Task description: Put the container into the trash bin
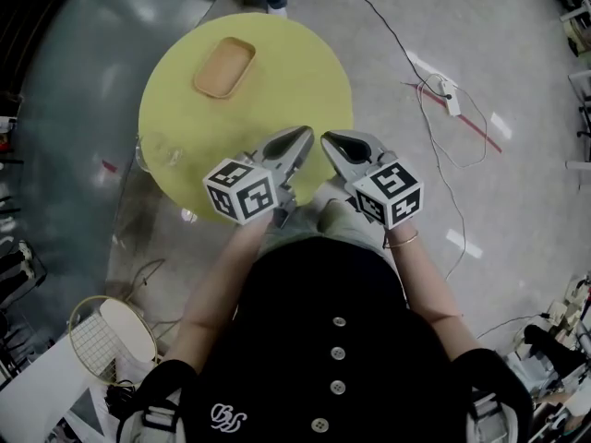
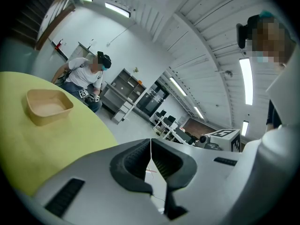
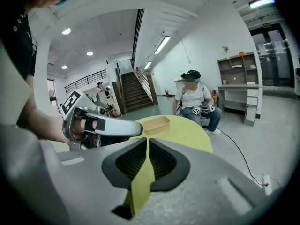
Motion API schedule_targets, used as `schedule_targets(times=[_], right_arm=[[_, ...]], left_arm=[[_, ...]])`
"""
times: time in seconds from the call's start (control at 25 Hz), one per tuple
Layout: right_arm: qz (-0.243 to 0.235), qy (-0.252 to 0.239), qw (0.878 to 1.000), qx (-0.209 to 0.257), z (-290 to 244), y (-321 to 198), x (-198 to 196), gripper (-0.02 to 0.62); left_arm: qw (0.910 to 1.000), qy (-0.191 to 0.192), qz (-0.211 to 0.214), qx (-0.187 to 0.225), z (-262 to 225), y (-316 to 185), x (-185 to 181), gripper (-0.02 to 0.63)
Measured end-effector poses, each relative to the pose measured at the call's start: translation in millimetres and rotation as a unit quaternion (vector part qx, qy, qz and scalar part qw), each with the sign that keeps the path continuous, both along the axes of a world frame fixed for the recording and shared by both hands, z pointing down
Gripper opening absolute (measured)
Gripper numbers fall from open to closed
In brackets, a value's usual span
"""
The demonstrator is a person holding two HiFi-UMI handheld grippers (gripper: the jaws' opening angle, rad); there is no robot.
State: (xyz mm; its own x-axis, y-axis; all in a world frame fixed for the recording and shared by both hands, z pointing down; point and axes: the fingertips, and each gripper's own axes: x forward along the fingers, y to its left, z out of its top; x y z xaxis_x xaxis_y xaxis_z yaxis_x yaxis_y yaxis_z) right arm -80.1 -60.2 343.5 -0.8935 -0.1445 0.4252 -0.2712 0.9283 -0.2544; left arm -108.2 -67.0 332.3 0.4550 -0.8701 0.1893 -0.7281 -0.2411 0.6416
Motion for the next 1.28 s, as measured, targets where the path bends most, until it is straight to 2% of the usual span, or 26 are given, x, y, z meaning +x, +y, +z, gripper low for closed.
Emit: schedule_targets(times=[0.24, 0.56, 0.8, 1.28], right_arm=[[-0.050, -0.018, 0.999, -0.008, -7.3, 13.9, -19.7, 0.005], [-0.041, -0.013, 0.999, -0.021, 4.5, 20.0, -27.3, 0.005], [-0.037, -0.044, 0.998, -0.029, -2.6, 29.3, -28.3, 0.004], [-0.049, -0.015, 0.998, -0.026, 5.6, 42.1, -26.1, 0.004]], left_arm=[[0.9998, 0.001, -0.020, -0.002, -2.3, 8.9, -11.9, 0.016], [0.9994, -0.014, -0.029, -0.009, 1.2, 24.3, -24.7, 0.017], [0.9993, -0.012, -0.036, -0.007, 0.5, 34.6, -28.7, 0.017], [0.9990, -0.003, -0.042, -0.018, 7.3, 49.9, -27.1, 0.017]])
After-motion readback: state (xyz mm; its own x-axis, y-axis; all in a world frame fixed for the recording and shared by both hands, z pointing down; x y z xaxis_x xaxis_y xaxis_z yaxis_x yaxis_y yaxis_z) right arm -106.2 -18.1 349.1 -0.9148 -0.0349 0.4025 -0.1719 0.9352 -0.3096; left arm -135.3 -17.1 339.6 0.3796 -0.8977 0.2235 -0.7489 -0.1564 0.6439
